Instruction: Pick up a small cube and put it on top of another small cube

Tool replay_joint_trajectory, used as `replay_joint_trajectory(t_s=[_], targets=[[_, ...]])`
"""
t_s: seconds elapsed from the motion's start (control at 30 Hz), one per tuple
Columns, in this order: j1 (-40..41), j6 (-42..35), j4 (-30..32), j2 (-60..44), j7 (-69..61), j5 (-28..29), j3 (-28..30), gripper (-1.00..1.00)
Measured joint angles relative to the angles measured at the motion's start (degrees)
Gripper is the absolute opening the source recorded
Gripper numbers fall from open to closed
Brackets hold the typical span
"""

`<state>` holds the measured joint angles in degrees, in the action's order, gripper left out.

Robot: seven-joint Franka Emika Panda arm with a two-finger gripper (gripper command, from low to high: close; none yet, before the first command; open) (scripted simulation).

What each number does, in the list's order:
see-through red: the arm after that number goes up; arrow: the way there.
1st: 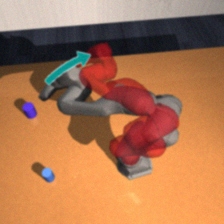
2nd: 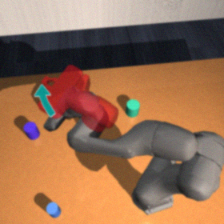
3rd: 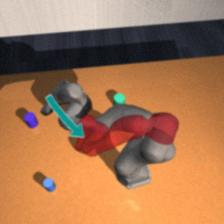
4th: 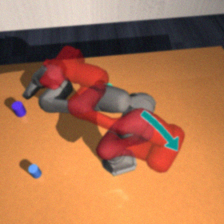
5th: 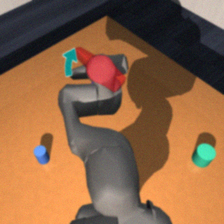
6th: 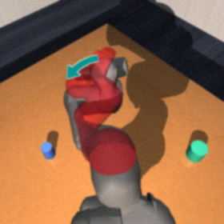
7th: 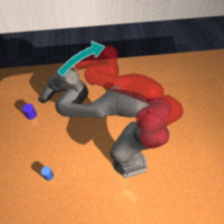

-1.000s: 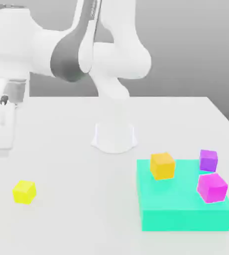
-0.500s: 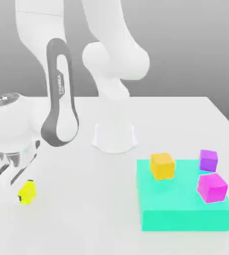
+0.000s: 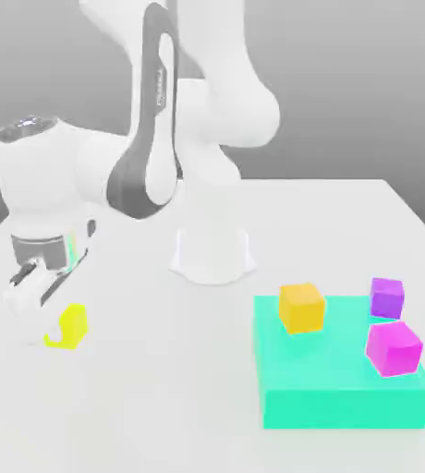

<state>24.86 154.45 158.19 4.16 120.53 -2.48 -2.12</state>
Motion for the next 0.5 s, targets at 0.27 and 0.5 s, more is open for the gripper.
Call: replay_joint_trajectory(t_s=[0.27,0.5], targets=[[-11.7,-11.0,4.3,15.7,19.8,-7.5,-12.4,-1.00],[-24.9,-20.1,8.1,28.9,35.6,-16.2,-22.5,-1.00]])
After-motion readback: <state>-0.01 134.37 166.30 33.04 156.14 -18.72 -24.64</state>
